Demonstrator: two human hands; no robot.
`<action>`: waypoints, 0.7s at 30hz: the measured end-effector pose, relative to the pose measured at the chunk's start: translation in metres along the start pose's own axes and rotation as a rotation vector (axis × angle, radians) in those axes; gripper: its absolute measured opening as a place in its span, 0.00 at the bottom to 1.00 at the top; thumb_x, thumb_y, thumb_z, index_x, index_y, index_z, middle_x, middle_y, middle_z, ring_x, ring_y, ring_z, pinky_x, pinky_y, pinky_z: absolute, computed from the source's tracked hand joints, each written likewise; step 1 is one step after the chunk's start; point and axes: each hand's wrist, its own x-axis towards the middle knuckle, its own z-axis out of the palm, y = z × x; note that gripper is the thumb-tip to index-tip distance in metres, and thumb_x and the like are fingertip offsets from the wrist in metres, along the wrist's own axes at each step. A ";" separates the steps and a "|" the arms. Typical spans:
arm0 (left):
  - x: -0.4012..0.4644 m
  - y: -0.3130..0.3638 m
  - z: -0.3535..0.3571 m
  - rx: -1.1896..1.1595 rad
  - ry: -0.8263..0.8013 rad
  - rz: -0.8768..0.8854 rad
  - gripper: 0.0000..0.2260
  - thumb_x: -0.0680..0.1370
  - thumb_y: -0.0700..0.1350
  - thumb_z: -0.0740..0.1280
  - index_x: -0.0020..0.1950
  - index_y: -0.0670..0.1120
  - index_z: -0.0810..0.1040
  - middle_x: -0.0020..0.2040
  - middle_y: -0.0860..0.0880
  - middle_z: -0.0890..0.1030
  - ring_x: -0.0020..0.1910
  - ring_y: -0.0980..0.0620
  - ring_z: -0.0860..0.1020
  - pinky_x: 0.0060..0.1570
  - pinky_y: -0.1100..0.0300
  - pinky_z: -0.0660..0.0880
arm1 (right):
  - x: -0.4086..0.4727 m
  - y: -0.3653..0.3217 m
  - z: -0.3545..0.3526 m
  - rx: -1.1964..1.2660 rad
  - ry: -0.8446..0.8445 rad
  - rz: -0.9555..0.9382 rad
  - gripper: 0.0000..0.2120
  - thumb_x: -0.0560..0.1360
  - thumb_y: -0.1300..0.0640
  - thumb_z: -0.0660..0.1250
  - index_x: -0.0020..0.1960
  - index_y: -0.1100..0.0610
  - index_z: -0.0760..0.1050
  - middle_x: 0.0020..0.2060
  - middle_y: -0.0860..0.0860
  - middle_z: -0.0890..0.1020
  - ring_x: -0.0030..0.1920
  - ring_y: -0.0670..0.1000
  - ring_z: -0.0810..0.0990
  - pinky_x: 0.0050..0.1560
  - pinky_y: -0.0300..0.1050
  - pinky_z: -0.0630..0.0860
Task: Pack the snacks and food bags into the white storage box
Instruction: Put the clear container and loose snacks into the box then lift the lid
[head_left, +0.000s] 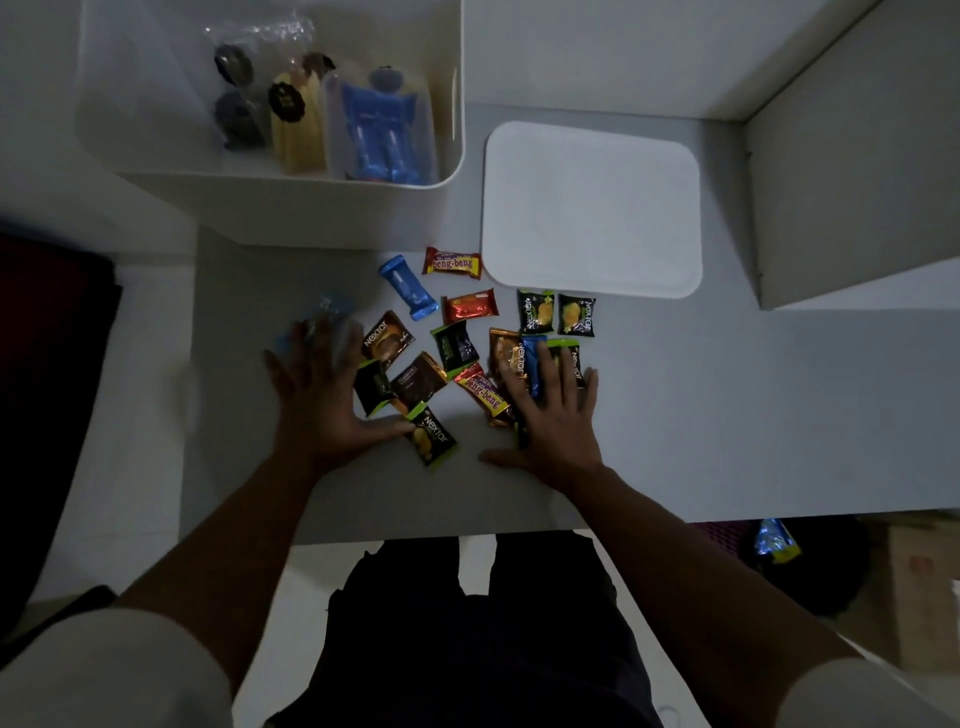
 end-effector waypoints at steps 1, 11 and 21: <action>0.001 -0.002 0.000 0.006 -0.018 0.055 0.61 0.60 0.82 0.63 0.84 0.52 0.46 0.83 0.46 0.38 0.81 0.37 0.35 0.72 0.26 0.37 | 0.002 0.000 0.003 -0.004 0.012 -0.026 0.59 0.62 0.16 0.58 0.83 0.42 0.43 0.82 0.59 0.40 0.81 0.68 0.36 0.74 0.78 0.43; -0.003 0.047 0.035 0.175 0.106 0.437 0.50 0.67 0.82 0.57 0.80 0.53 0.63 0.80 0.36 0.59 0.79 0.32 0.58 0.73 0.28 0.52 | 0.017 0.000 0.012 0.018 0.245 -0.146 0.40 0.73 0.25 0.62 0.79 0.42 0.64 0.79 0.64 0.62 0.80 0.69 0.55 0.74 0.77 0.52; 0.010 0.059 0.046 0.127 0.272 0.365 0.29 0.77 0.70 0.64 0.62 0.47 0.82 0.69 0.39 0.77 0.63 0.36 0.76 0.60 0.42 0.68 | 0.029 -0.004 0.013 -0.039 0.324 -0.170 0.20 0.76 0.37 0.69 0.64 0.46 0.80 0.69 0.62 0.75 0.72 0.65 0.70 0.63 0.61 0.67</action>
